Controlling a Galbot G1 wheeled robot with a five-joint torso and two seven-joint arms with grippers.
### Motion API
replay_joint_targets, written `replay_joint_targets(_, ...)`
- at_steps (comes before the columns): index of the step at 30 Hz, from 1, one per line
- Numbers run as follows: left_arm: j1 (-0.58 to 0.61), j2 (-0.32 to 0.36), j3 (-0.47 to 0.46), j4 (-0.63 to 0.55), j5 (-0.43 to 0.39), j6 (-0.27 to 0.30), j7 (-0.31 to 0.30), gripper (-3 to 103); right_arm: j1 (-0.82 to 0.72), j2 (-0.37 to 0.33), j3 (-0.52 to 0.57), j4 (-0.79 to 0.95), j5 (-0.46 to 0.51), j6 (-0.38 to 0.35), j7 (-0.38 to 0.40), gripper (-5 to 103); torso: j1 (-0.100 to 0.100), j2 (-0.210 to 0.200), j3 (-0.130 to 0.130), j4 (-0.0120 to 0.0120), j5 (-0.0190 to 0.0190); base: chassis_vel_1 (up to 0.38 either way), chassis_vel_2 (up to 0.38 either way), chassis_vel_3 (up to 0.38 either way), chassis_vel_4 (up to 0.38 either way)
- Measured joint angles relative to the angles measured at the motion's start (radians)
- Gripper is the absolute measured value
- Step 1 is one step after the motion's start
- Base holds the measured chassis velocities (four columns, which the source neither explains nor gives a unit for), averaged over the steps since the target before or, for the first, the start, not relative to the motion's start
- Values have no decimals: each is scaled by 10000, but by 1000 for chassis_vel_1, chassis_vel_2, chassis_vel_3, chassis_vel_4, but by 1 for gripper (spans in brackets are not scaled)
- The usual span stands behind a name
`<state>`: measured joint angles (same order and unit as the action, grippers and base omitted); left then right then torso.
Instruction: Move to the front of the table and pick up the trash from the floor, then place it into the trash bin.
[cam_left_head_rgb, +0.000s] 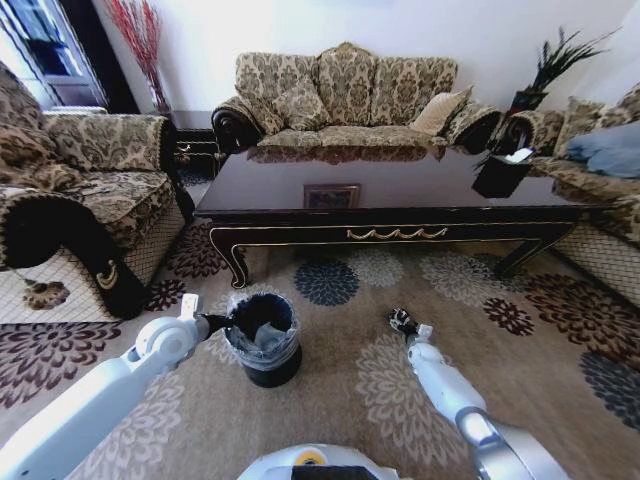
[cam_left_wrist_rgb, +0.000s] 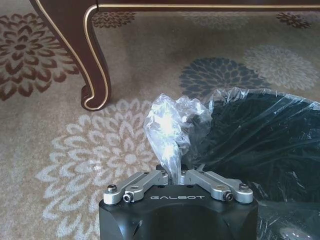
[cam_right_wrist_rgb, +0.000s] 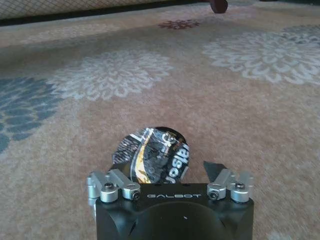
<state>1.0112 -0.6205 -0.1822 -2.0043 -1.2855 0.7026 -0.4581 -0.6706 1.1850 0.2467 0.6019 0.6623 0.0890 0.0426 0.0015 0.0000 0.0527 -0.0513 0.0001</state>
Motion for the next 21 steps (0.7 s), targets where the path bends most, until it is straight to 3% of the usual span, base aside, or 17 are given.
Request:
replay_joint_targets(1,26,-1,-12,-10,0,0,-1,3,28,12,28,-69,42,-11,-2,79,0,0,0,-1,0,0,0,0,0)
replay_joint_targets(3,38,-1,-18,-12,0,-1,-1,3,39,15,35,-89,68,-17,-4,79,0,0,0,0,0,0,0,0,0)
replay_joint_targets(4,61,0,-37,-16,2,-2,-1,3,62,18,41,-110,124,-44,-6,68,0,0,0,0,-1,0,0,0,0)
replay_joint_targets(7,82,9,-61,-23,9,-8,-2,3,69,25,43,-116,190,-78,-10,62,0,0,0,3,-1,0,0,0,0)
replay_joint_targets(10,85,36,-87,-51,7,-12,-2,3,69,49,56,-116,239,-119,-10,46,0,0,0,1,-1,0,0,0,0)
replay_joint_targets(13,86,62,-122,-63,3,-15,-2,3,54,55,67,-109,267,-134,-10,40,0,0,0,1,-1,0,0,0,0)
replay_joint_targets(21,328,101,-286,-161,46,-29,-12,3,-71,-50,69,54,398,-155,-12,7,0,0,-1,4,-2,0,0,0,0)
